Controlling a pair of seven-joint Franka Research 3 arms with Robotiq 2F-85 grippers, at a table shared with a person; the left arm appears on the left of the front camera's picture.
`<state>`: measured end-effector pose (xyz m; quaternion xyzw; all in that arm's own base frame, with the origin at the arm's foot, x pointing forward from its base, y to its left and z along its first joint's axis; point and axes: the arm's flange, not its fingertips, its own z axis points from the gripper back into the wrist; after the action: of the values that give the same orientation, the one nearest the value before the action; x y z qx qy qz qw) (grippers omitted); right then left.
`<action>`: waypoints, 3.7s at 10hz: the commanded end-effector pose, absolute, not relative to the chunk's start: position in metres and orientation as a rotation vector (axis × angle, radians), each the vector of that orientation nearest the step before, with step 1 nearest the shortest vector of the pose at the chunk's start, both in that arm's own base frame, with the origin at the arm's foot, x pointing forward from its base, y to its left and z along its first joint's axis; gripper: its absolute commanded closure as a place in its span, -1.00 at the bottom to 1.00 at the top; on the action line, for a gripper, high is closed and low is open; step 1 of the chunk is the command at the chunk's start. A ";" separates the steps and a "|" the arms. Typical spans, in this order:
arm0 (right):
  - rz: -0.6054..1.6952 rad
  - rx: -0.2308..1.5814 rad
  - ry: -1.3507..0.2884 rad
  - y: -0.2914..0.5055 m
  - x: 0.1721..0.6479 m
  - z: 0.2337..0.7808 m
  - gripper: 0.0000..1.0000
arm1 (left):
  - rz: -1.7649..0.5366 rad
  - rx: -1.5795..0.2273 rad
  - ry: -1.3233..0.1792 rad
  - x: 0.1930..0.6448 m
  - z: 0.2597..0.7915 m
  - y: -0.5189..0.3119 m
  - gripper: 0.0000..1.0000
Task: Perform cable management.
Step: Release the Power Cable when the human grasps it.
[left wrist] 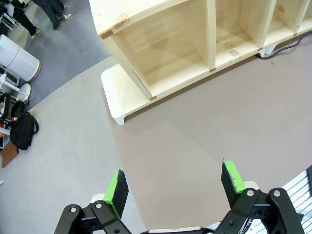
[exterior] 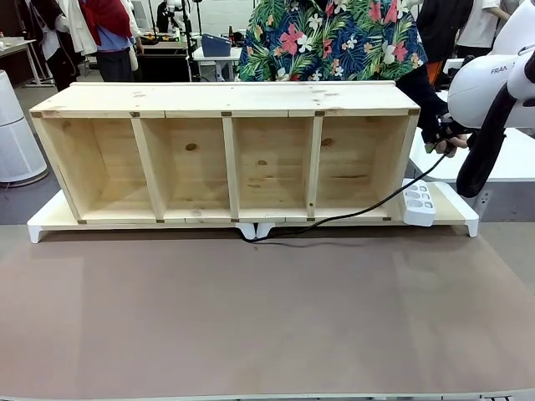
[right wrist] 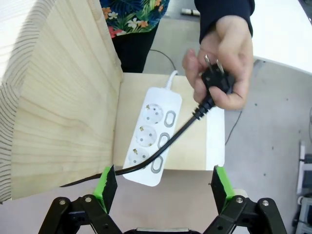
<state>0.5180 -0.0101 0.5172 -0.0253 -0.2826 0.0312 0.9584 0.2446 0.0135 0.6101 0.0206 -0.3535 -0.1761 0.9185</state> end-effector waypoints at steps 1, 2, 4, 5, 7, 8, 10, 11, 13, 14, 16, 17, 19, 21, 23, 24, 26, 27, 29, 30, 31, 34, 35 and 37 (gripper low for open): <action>0.060 -0.048 -0.570 -0.010 0.518 0.517 -1.00 | -0.361 0.043 -0.724 0.244 0.610 0.014 -1.00; 0.060 -0.048 -0.570 -0.010 0.518 0.517 -1.00 | -0.361 0.043 -0.724 0.244 0.610 0.014 -1.00; 0.060 -0.048 -0.570 -0.010 0.518 0.517 -1.00 | -0.361 0.043 -0.724 0.244 0.610 0.014 -1.00; 0.060 -0.048 -0.570 -0.010 0.518 0.517 -1.00 | -0.361 0.043 -0.724 0.244 0.610 0.014 -1.00; 0.060 -0.048 -0.570 -0.010 0.518 0.517 -1.00 | -0.361 0.043 -0.724 0.244 0.610 0.014 -1.00; 0.060 -0.048 -0.570 -0.010 0.518 0.517 -1.00 | -0.361 0.043 -0.724 0.244 0.610 0.014 -1.00; 0.060 -0.048 -0.570 -0.010 0.518 0.517 -1.00 | -0.361 0.043 -0.724 0.244 0.610 0.014 -1.00; 0.060 -0.048 -0.570 -0.010 0.518 0.517 -1.00 | -0.361 0.043 -0.724 0.244 0.610 0.014 -1.00; 0.060 -0.048 -0.570 -0.010 0.518 0.517 -1.00 | -0.361 0.043 -0.724 0.244 0.610 0.014 -1.00; 0.060 -0.048 -0.570 -0.010 0.518 0.517 -1.00 | -0.361 0.043 -0.724 0.244 0.610 0.014 -1.00; 0.060 -0.048 -0.570 -0.010 0.518 0.517 -1.00 | -0.361 0.043 -0.724 0.244 0.610 0.014 -1.00; 0.060 -0.048 -0.570 -0.010 0.518 0.517 -1.00 | -0.361 0.043 -0.724 0.244 0.610 0.014 -1.00; 0.060 -0.048 -0.570 -0.010 0.518 0.517 -1.00 | -0.361 0.043 -0.724 0.244 0.610 0.014 -1.00; 0.060 -0.048 -0.570 -0.010 0.518 0.517 -1.00 | -0.361 0.043 -0.724 0.244 0.610 0.014 -1.00; 0.060 -0.048 -0.570 -0.010 0.518 0.517 -1.00 | -0.361 0.043 -0.724 0.244 0.610 0.014 -1.00; 0.060 -0.048 -0.570 -0.010 0.518 0.517 -1.00 | -0.361 0.043 -0.724 0.244 0.610 0.014 -1.00; 0.060 -0.048 -0.570 -0.010 0.518 0.517 -1.00 | -0.361 0.043 -0.724 0.244 0.610 0.014 -1.00; 0.060 -0.048 -0.570 -0.010 0.518 0.517 -1.00 | -0.361 0.043 -0.724 0.244 0.610 0.014 -1.00; 0.060 -0.048 -0.570 -0.010 0.518 0.517 -1.00 | -0.361 0.043 -0.724 0.244 0.610 0.014 -1.00; 0.060 -0.048 -0.570 -0.010 0.518 0.517 -1.00 | -0.361 0.043 -0.724 0.244 0.610 0.014 -1.00; 0.060 -0.048 -0.570 -0.010 0.518 0.517 -1.00 | -0.361 0.043 -0.724 0.244 0.610 0.014 -1.00; 0.060 -0.048 -0.570 -0.010 0.518 0.517 -1.00 | -0.361 0.043 -0.724 0.244 0.610 0.014 -1.00; 0.060 -0.048 -0.570 -0.010 0.518 0.517 -1.00 | -0.361 0.043 -0.724 0.244 0.610 0.014 -1.00; 0.060 -0.048 -0.570 -0.010 0.518 0.517 -1.00 | -0.361 0.043 -0.724 0.244 0.610 0.014 -1.00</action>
<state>0.5180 -0.0101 0.5172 -0.0253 -0.2825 0.0312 0.9584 0.2446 0.0135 0.6101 0.0206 -0.3535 -0.1761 0.9185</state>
